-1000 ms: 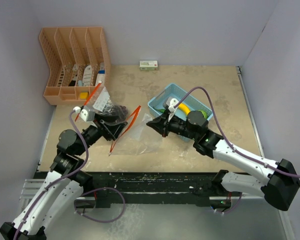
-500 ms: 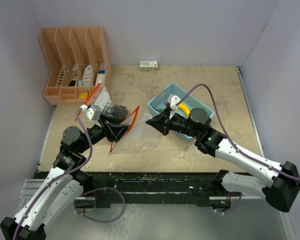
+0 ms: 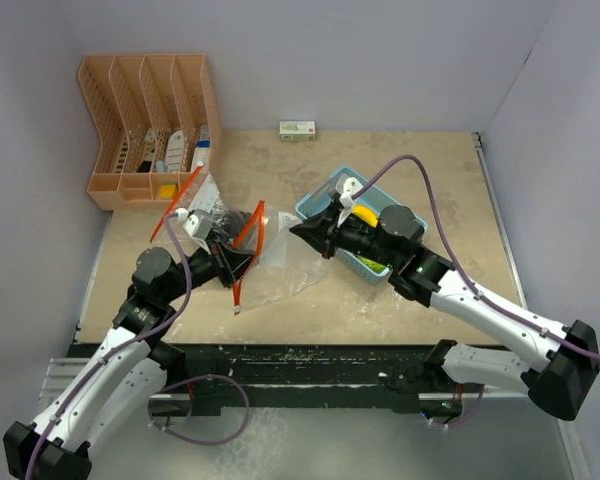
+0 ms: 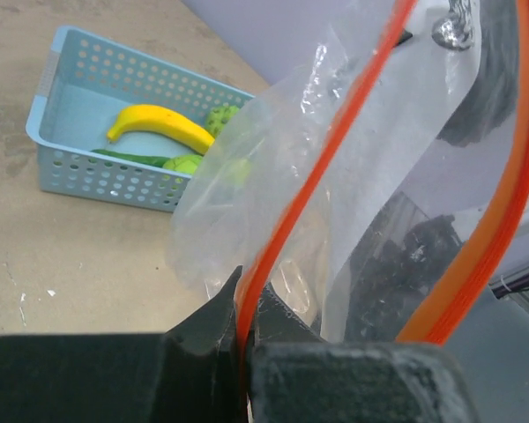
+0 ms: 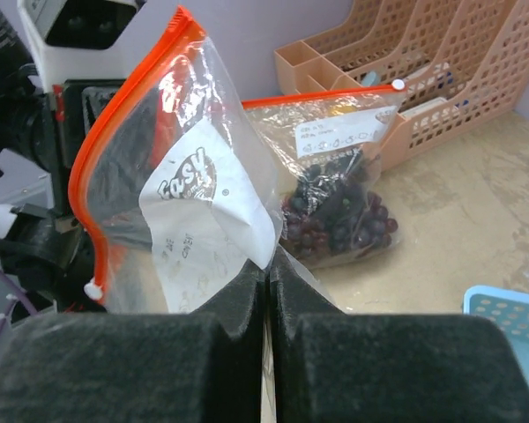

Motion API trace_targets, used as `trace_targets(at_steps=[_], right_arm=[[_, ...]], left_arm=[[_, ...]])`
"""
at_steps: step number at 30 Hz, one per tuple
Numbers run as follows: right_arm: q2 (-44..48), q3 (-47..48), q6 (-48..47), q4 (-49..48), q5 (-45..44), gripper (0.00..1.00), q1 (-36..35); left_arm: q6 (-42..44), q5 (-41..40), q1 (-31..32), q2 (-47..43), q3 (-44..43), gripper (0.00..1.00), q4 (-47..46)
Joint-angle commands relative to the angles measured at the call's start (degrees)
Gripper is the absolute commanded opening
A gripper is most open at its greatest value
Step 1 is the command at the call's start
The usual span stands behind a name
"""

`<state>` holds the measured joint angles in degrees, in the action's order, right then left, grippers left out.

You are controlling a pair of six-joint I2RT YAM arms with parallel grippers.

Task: Place the food in the zip-top bag and seal the zipper
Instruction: Open the zipper of the food storage bag.

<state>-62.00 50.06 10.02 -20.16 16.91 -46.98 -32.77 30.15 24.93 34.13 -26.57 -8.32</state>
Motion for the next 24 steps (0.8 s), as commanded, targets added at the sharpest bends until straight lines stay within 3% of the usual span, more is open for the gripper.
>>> trace_targets(at_steps=[1,2,3,5,8,14,24], right_arm=[[-2.1,4.7,1.4,0.9,-6.3,0.14,-0.1],[-2.3,5.3,2.3,2.1,-8.6,0.3,0.0],[-2.3,6.1,2.7,3.9,-10.5,0.4,0.0],[-1.9,7.1,2.9,6.1,-15.2,0.54,0.0],[-1.3,9.7,4.6,8.2,-19.6,0.67,-0.1],[-6.2,13.4,11.8,10.3,-19.0,0.68,-0.2],[-20.4,24.6,15.7,10.9,-16.6,0.7,-3.5]], left_arm=[[-0.4,0.8,0.2,2.1,-3.1,0.0,1.2],[0.0,-1.9,0.2,2.4,-4.3,0.0,4.1],[0.6,-5.7,0.2,2.5,-5.5,0.0,7.0],[1.1,-16.0,0.3,2.5,-7.7,0.0,13.0],[0.4,-31.8,0.2,3.2,-10.1,0.0,20.0],[-2.4,-42.3,0.2,6.8,-12.7,0.0,22.8],[-1.7,-43.6,2.2,14.8,-14.7,0.0,18.4]])
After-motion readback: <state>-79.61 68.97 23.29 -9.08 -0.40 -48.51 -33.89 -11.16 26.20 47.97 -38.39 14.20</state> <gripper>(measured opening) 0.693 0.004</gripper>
